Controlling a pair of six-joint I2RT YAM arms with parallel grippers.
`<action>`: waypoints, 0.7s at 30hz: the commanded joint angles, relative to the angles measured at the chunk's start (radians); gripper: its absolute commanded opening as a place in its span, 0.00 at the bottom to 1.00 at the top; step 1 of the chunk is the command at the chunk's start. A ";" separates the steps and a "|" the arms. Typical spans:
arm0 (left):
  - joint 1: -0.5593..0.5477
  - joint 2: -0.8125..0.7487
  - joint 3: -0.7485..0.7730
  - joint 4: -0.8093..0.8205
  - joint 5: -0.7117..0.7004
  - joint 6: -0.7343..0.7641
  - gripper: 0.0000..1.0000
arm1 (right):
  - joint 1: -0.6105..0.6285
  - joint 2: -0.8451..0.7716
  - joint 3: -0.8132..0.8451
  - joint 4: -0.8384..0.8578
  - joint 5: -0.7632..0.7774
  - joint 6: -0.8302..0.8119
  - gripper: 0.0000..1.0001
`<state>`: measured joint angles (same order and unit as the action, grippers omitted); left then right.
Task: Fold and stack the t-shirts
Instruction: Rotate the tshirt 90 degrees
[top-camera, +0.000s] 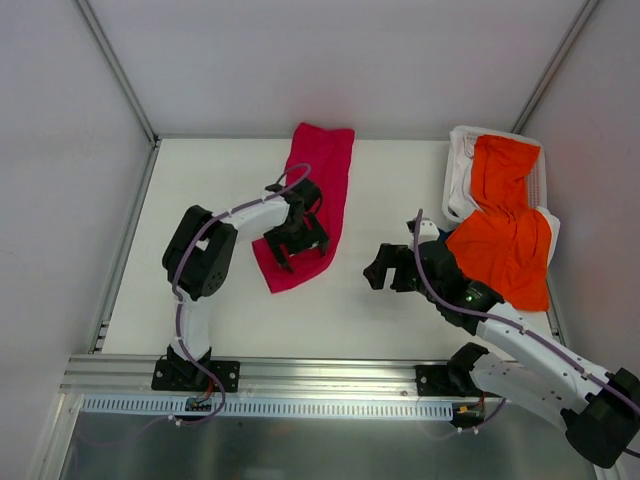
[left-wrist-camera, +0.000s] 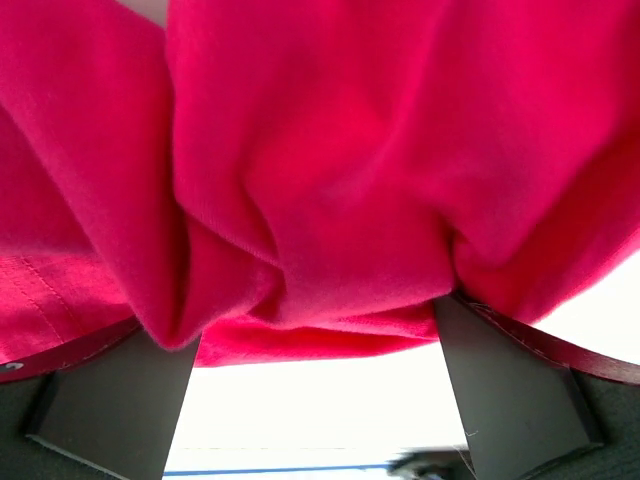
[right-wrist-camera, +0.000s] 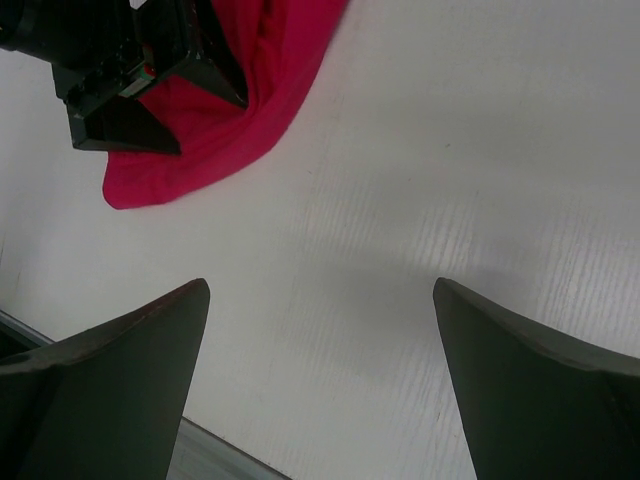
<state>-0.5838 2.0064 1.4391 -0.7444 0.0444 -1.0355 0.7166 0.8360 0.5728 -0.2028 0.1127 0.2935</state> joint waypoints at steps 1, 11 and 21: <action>-0.048 -0.104 -0.006 0.017 0.077 -0.138 0.99 | -0.005 -0.029 -0.005 -0.020 0.030 -0.008 1.00; -0.157 -0.400 0.201 0.017 0.054 -0.175 0.99 | -0.006 0.014 0.038 -0.018 0.028 -0.025 0.99; -0.085 -0.661 0.186 0.019 -0.386 0.197 0.99 | 0.007 0.404 0.257 0.264 -0.307 0.042 0.24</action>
<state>-0.7078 1.3708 1.6752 -0.6922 -0.1257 -1.0145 0.7155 1.1336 0.7101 -0.0952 -0.0391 0.2981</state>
